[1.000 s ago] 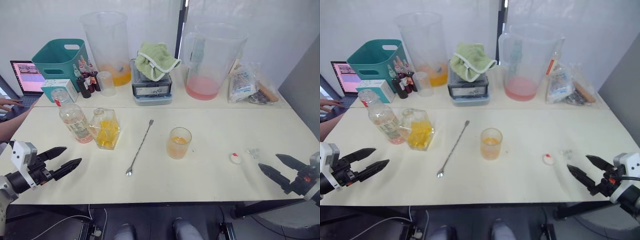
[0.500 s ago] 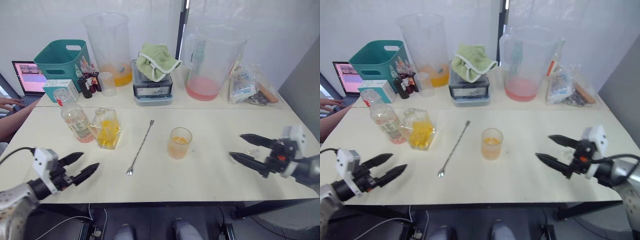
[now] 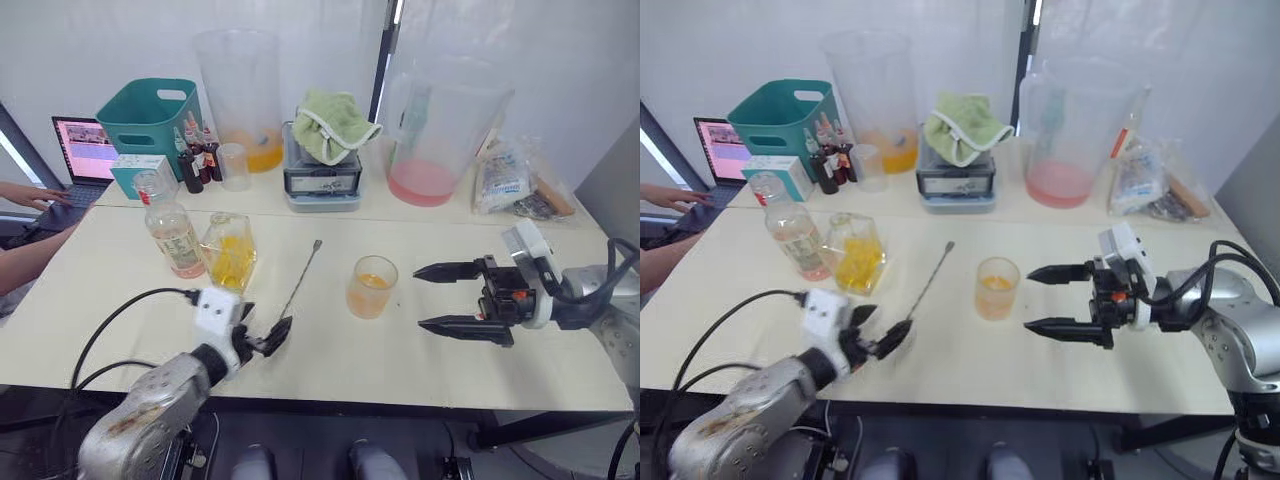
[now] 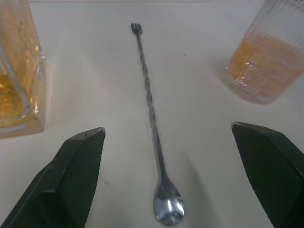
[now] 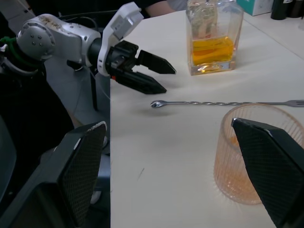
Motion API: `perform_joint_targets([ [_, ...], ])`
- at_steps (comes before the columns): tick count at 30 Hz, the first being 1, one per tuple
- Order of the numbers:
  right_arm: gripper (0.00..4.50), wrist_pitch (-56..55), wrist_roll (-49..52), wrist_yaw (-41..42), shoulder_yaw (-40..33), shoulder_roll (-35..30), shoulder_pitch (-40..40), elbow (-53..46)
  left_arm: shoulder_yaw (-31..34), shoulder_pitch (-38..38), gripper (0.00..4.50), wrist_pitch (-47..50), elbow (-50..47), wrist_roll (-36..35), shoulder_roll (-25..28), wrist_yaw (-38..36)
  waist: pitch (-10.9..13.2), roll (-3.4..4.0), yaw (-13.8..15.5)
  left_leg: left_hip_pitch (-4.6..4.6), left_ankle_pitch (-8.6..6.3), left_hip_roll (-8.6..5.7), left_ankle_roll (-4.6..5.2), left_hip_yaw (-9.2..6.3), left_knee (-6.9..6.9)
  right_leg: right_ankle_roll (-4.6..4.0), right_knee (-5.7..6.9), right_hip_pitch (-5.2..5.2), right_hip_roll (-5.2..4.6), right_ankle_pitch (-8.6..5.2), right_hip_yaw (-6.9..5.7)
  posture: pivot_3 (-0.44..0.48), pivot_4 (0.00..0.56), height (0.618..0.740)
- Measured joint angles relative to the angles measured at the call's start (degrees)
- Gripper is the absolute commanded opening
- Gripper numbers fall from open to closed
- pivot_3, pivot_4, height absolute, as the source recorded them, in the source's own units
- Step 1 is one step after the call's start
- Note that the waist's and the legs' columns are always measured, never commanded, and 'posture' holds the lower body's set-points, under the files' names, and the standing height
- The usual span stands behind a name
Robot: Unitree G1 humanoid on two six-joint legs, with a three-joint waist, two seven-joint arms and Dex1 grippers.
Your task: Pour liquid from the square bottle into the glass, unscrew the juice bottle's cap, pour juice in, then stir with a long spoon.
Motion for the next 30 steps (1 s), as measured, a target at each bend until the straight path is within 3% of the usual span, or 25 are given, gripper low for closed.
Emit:
perform_joint_targets([
  [7,4.5,2.4,1.0,-1.5,-0.4,0.0,0.4,-1.5,-6.0,-8.7,4.49,10.4,6.0,5.7,-2.2,6.3,-0.1,0.14,0.1,0.04,-0.02,-0.07,0.04,-0.26,0.0,0.01,-0.01,0.18,0.0,-0.01,-0.13,0.0,0.15,0.738],
  [11,4.5,3.5,2.3,-3.8,-1.1,0.4,1.5,-4.4,-8.0,-11.1,3.29,12.3,8.2,7.9,-2.1,6.3,-0.1,0.17,0.3,0.55,-0.03,-0.09,0.03,-0.47,0.01,0.26,-0.2,0.79,-0.01,-0.22,-0.32,0.0,0.15,0.738],
  [21,4.5,3.7,2.8,-7.1,-2.5,1.0,3.4,-5.5,-5.9,-12.0,0.04,11.4,9.7,9.1,3.0,1.1,-0.1,0.24,0.2,0.44,-0.05,-0.09,0.01,-0.65,-0.03,0.13,-0.29,0.78,-0.01,-0.19,-0.48,0.0,0.15,0.738],
  [26,4.5,3.6,2.8,-8.2,-2.5,1.9,3.5,-5.5,-4.3,-11.0,0.04,9.3,9.8,7.5,7.5,-6.0,-0.1,0.25,-0.1,0.28,-0.06,-0.09,0.0,-0.8,-0.04,0.08,-0.34,0.74,-0.05,-0.22,-0.69,0.0,0.15,0.738],
  [30,4.5,3.6,2.7,-8.9,-2.6,2.0,3.8,-5.6,-0.4,-6.7,0.04,4.3,9.0,4.4,16.7,-16.8,0.0,0.26,-0.6,0.07,-0.08,-0.06,-0.04,-0.89,-0.11,-0.13,-0.32,0.55,-0.05,-0.23,-0.84,0.0,0.15,0.738],
])
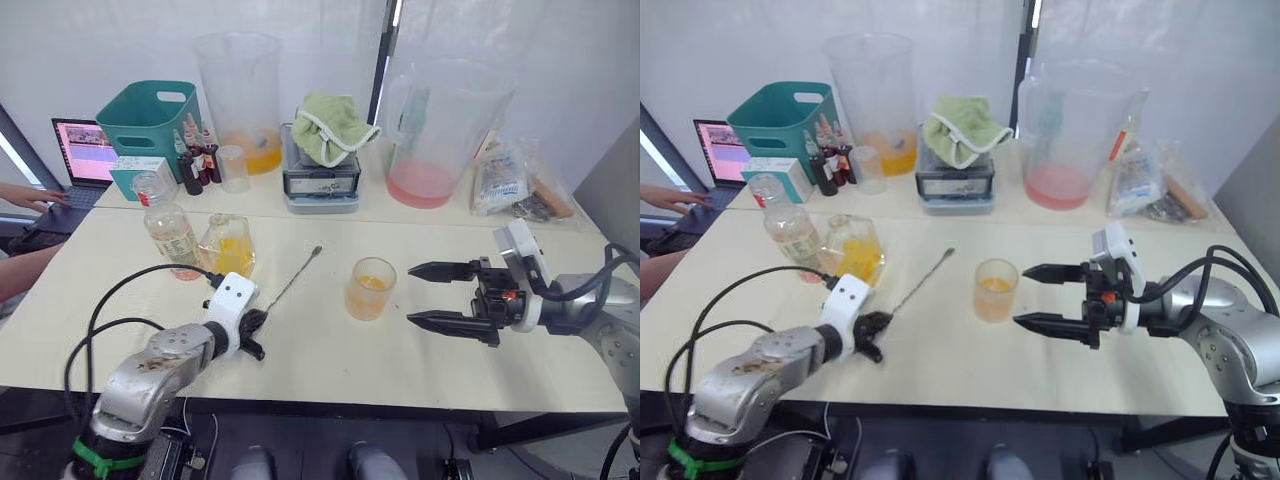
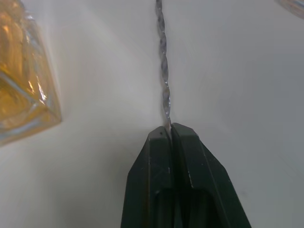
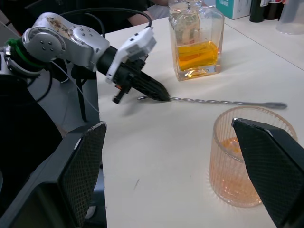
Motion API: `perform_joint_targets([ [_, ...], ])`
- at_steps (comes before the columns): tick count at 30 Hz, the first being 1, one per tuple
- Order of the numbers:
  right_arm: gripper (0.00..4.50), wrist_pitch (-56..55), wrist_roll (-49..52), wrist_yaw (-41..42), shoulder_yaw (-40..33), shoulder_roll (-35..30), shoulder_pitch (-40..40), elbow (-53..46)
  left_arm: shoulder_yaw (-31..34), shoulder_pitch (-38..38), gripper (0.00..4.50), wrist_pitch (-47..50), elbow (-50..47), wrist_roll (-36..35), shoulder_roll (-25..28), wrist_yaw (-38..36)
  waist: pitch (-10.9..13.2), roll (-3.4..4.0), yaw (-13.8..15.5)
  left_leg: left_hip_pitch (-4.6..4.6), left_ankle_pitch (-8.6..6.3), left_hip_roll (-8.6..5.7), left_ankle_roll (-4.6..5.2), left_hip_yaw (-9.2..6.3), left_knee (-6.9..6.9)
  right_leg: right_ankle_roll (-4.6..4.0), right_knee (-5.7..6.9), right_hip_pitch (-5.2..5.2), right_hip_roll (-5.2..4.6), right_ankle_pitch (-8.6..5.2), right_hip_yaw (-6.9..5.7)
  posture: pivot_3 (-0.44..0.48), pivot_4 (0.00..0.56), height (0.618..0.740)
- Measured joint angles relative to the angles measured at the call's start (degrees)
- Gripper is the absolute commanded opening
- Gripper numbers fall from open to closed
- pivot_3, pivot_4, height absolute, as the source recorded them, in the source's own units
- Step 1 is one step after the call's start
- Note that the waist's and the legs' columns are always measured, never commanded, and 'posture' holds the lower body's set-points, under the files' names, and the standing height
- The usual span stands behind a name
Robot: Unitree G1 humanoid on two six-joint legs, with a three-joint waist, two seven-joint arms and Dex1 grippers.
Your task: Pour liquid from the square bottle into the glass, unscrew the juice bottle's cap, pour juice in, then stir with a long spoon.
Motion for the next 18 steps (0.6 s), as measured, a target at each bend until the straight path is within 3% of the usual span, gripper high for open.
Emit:
perform_joint_targets([
  [6,4.5,0.0,-0.1,-0.7,0.0,0.1,0.3,-0.1,7.6,5.7,0.04,-14.8,2.3,-0.8,9.7,-14.4,0.1,0.05,0.3,-0.14,0.0,-0.02,-0.01,-0.01,0.0,-0.07,-0.09,-0.04,-0.14,-0.04,-0.18,0.0,0.15,0.738],
  [10,4.5,-0.1,-0.1,-1.4,-0.3,0.1,1.0,-0.1,10.1,12.5,0.04,-31.3,8.7,0.8,16.2,-29.6,0.2,0.1,0.2,-0.17,-0.02,-0.02,-0.04,0.02,-0.07,-0.22,-0.07,-0.17,-0.19,-0.13,-0.23,0.0,0.15,0.738],
  [14,4.5,-0.1,-0.1,-2.0,-0.4,0.3,2.1,-0.4,10.0,13.5,0.04,-45.9,17.3,3.2,20.4,-41.8,0.3,0.21,0.3,-0.19,-0.02,-0.01,-0.04,0.04,-0.08,-0.27,-0.06,-0.2,-0.22,-0.18,-0.27,0.0,0.15,0.738],
  [18,4.5,-0.1,0.1,-2.7,-1.5,0.3,3.2,-1.1,7.0,10.1,0.04,-55.6,24.8,7.1,20.8,-46.5,0.3,0.25,0.5,-0.44,-0.01,-0.02,-0.03,0.04,-0.07,-0.24,0.0,-0.45,-0.22,-0.17,-0.28,0.0,0.15,0.738],
])
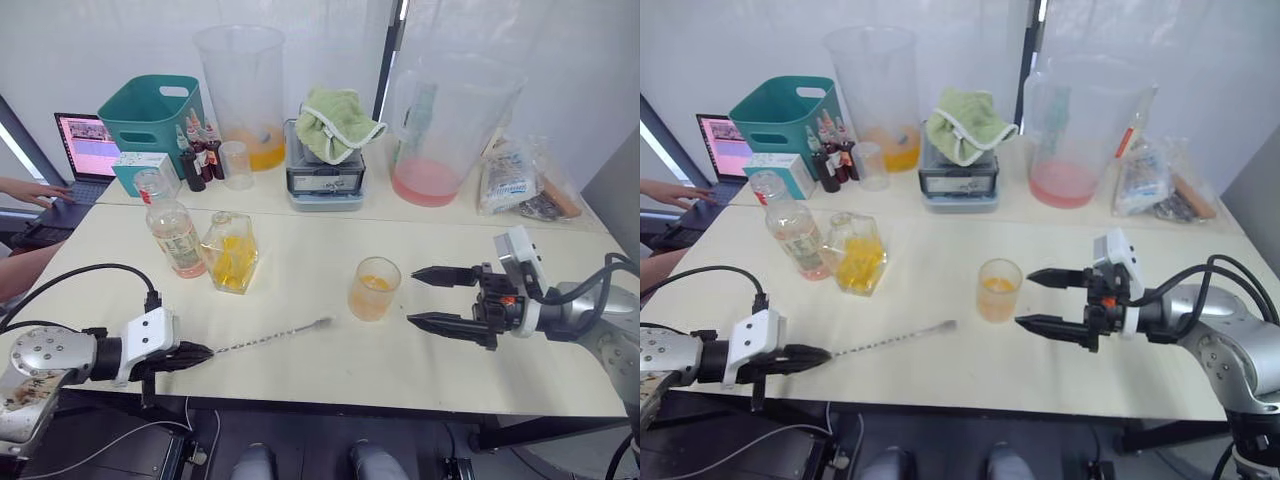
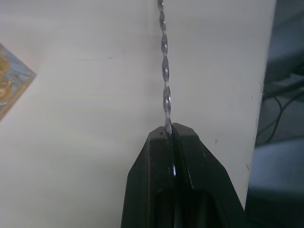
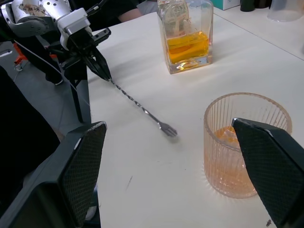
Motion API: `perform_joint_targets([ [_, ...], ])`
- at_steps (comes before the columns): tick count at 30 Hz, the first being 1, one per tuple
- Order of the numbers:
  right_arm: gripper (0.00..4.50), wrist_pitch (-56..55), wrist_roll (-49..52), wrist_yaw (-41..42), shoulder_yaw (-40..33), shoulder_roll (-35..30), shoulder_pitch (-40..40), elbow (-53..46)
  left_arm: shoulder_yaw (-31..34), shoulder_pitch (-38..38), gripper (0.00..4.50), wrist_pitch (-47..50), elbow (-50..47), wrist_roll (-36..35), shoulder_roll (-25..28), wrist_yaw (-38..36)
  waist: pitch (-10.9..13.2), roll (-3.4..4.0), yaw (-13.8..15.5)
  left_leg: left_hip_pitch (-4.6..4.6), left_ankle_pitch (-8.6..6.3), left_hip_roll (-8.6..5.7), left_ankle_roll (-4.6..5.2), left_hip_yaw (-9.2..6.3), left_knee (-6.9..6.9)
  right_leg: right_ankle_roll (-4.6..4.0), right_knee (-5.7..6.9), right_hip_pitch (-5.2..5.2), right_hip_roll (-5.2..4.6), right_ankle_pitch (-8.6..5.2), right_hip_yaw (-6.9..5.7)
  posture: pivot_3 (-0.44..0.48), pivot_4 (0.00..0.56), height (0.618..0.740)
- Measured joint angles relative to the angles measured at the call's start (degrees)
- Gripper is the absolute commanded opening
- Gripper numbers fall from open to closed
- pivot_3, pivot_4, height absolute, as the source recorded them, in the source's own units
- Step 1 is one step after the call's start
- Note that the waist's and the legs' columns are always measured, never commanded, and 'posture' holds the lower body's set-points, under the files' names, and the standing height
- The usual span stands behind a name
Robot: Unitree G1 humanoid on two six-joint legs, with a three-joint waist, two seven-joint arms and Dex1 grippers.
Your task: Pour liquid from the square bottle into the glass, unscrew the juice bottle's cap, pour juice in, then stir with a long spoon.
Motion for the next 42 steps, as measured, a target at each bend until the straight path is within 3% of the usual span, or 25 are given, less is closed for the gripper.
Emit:
perform_joint_targets([
  [1,4.5,0.0,0.2,-0.3,-0.5,0.0,0.2,-0.4,-0.7,-1.1,0.04,-1.0,1.3,1.0,-0.1,-0.1,0.0,0.0,0.0,-0.11,0.01,0.0,0.0,0.0,0.01,0.01,0.04,-0.14,0.0,0.01,0.0,0.0,0.15,0.738],
  [10,4.5,0.2,1.6,-2.7,-2.9,0.1,3.5,-3.1,-3.1,-5.1,2.93,4.8,0.6,0.2,-0.1,-2.3,0.0,0.0,-0.3,-0.21,0.0,0.0,0.01,-0.02,0.01,0.07,0.36,-0.29,0.02,-0.02,-0.03,0.0,0.15,0.738],
  [15,4.5,0.2,2.2,-3.7,-3.1,0.6,5.1,-4.2,-5.2,-5.8,2.93,11.6,-2.0,0.1,3.0,-3.4,0.0,0.01,-0.3,-0.18,0.0,0.0,0.01,-0.03,0.03,0.09,0.37,-0.26,0.03,-0.03,-0.03,0.0,0.15,0.738],
  [24,4.5,0.2,2.6,-3.2,-4.9,-0.2,8.5,-5.5,-9.5,-9.5,0.06,7.2,0.8,7.5,3.0,-1.7,-0.1,0.21,-0.3,-0.05,0.0,-0.01,0.02,-0.03,0.04,0.08,0.36,-0.15,0.03,-0.03,-0.03,0.0,0.15,0.738],
  [33,4.5,0.2,2.6,-3.3,-5.5,-0.4,10.1,-6.3,-9.1,-10.1,0.02,4.6,1.9,5.4,0.9,-3.7,-0.1,0.45,-0.2,-0.14,0.0,-0.02,0.02,-0.03,0.09,0.11,0.37,-0.16,0.03,-0.04,-0.02,0.0,0.15,0.738],
  [42,4.5,0.4,4.1,-6.3,-8.7,0.7,14.4,-7.8,-0.7,-6.3,0.02,11.0,-4.3,-11.1,-0.1,-9.1,-0.1,0.33,-0.2,-0.15,0.01,-0.01,0.02,-0.06,0.15,0.11,0.4,-0.17,0.03,-0.04,-0.04,0.0,0.15,0.738],
])
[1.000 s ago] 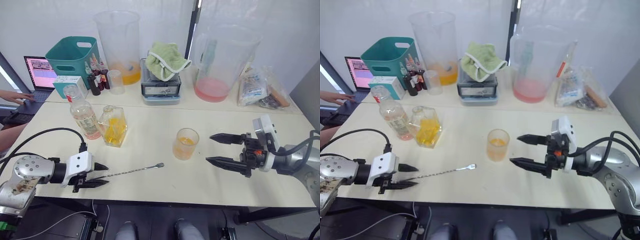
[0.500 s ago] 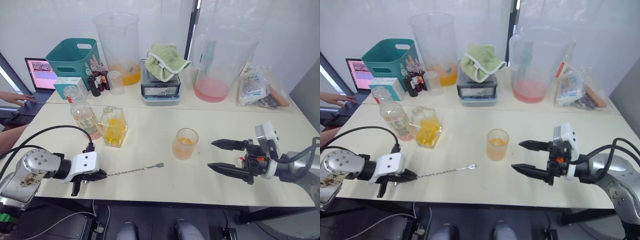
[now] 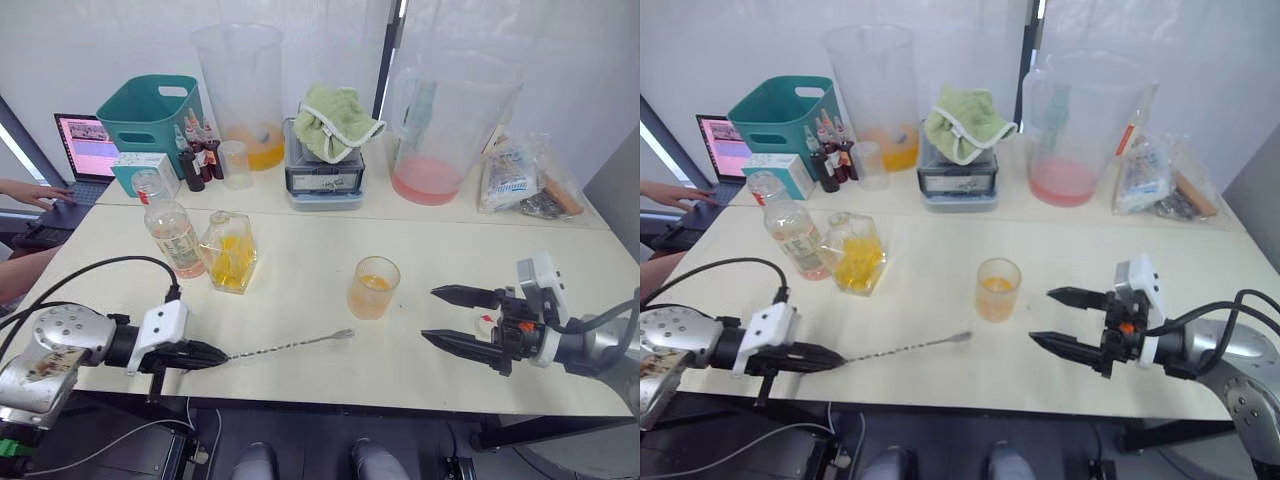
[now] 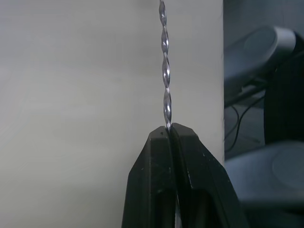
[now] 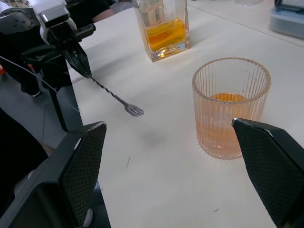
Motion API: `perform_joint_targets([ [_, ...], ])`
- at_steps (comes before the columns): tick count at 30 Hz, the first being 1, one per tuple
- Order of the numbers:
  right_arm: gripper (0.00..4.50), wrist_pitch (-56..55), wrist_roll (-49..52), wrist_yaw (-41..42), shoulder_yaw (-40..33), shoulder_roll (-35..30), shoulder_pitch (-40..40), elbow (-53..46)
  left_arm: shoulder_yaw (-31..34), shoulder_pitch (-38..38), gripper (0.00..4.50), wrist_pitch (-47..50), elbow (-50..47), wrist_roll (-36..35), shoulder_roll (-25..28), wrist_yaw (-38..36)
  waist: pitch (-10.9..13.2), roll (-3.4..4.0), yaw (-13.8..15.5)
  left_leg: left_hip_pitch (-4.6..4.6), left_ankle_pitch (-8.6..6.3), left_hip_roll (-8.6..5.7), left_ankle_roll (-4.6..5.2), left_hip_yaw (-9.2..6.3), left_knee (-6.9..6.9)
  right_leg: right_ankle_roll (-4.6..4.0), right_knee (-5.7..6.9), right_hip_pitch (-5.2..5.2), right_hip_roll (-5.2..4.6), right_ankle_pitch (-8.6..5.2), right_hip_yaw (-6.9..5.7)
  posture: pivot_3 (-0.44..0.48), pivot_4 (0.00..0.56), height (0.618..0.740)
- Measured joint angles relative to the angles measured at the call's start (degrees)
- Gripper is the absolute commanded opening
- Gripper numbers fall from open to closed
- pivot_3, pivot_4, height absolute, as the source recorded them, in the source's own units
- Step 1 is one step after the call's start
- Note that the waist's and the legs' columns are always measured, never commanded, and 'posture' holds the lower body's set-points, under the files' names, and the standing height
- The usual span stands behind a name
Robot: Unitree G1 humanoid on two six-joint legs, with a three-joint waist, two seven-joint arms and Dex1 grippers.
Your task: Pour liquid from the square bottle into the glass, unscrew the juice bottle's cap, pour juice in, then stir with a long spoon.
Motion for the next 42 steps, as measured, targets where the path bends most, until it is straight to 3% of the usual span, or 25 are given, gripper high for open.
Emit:
perform_joint_targets([
  [4,4.5,0.8,1.2,-2.0,-2.3,0.3,1.4,-0.2,3.2,-1.4,0.02,8.8,-3.8,-9.2,-2.0,2.2,0.0,-0.01,0.2,-0.01,0.0,0.0,0.0,-0.03,0.03,0.11,0.0,0.03,0.0,-0.06,-0.02,0.0,0.15,0.738],
  [10,4.5,4.1,13.5,-15.4,0.0,7.5,-4.6,-7.0,3.0,-10.9,0.02,20.8,-11.5,-20.9,-14.3,18.3,0.0,-0.03,-0.1,0.06,0.0,0.0,0.0,-0.16,0.15,0.06,0.03,0.2,0.05,0.04,-0.06,0.0,0.15,0.738],
  [13,4.5,5.6,18.9,-25.7,3.7,10.5,-8.0,-9.4,2.5,-11.1,0.02,23.3,-13.7,-22.3,-16.8,22.7,0.0,-0.04,-0.3,0.06,0.0,0.0,0.0,-0.22,0.11,0.05,0.03,0.18,0.08,0.04,-0.06,0.0,0.15,0.738],
  [17,4.5,5.4,26.2,-46.2,12.3,21.5,-18.5,-9.6,0.5,-11.2,0.02,24.3,-16.0,-22.3,-19.6,25.9,0.0,-0.03,-0.3,0.01,0.04,0.0,-0.05,-0.26,0.12,0.0,0.08,0.11,0.1,0.07,-0.06,0.0,0.15,0.738],
  [21,4.5,5.0,29.0,-55.4,15.2,24.3,-23.4,-8.5,-0.6,-11.3,0.02,24.2,-16.3,-21.8,-19.6,26.1,0.0,-0.07,0.4,-0.11,0.05,-0.01,-0.07,-0.31,0.12,0.01,0.0,0.08,0.09,0.06,-0.07,0.0,0.15,0.738],
  [35,4.5,3.0,37.0,-61.0,15.1,23.4,-23.9,-6.9,-1.6,-13.6,0.02,23.0,-13.1,-19.6,-19.6,24.9,0.0,-0.06,-0.1,-0.15,0.05,-0.02,-0.06,-0.31,0.09,0.0,0.03,0.01,0.08,0.06,-0.07,0.0,0.15,0.738],
  [42,2.33,2.0,38.6,-62.1,15.1,22.7,-22.9,-7.6,-0.8,-12.0,0.0,22.9,-13.1,-19.6,-19.6,24.4,0.0,-0.06,-0.1,-0.15,0.05,-0.02,-0.06,-0.31,0.09,0.0,0.03,0.01,0.08,0.06,-0.07,0.0,0.15,0.738],
])
